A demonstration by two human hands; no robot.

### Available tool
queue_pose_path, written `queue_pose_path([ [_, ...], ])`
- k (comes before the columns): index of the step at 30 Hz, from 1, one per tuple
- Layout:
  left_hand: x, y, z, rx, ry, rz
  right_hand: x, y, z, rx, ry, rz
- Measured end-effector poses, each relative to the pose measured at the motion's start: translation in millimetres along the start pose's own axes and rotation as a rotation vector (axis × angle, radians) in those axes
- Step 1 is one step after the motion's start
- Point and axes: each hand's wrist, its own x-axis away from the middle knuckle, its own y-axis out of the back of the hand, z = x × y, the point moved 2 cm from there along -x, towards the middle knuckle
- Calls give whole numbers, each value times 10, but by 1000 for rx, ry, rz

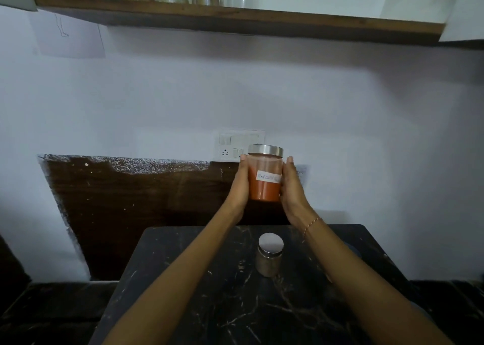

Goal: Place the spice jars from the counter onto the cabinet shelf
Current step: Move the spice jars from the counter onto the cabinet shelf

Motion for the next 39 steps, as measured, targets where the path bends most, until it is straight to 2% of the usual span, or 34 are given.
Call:
queue_pose_path([
  [11,-182,85,-242,166,71,65,-14,258,401,47,38,280],
  [16,-277,-1,-283,208,88,114,-95,299,551,104,82,274],
  [19,-352,3,-381,129,73,178,-151,337,630,83,65,263],
  [23,-498,64,-565,-90,-20,135,-291,379,851,172,123,250],
  [27,-671,49,-837,-117,-134,44,-426,327,1254,334,240,281],
  [30,-818,22,-1170,-157,-247,30,-511,258,1609,383,326,207],
  [34,-985,-7,-1729,-238,-385,36,-615,136,2074,373,433,180],
  [39,-1203,-66,-2446,-230,-544,35,-763,35,2808,330,548,185],
])
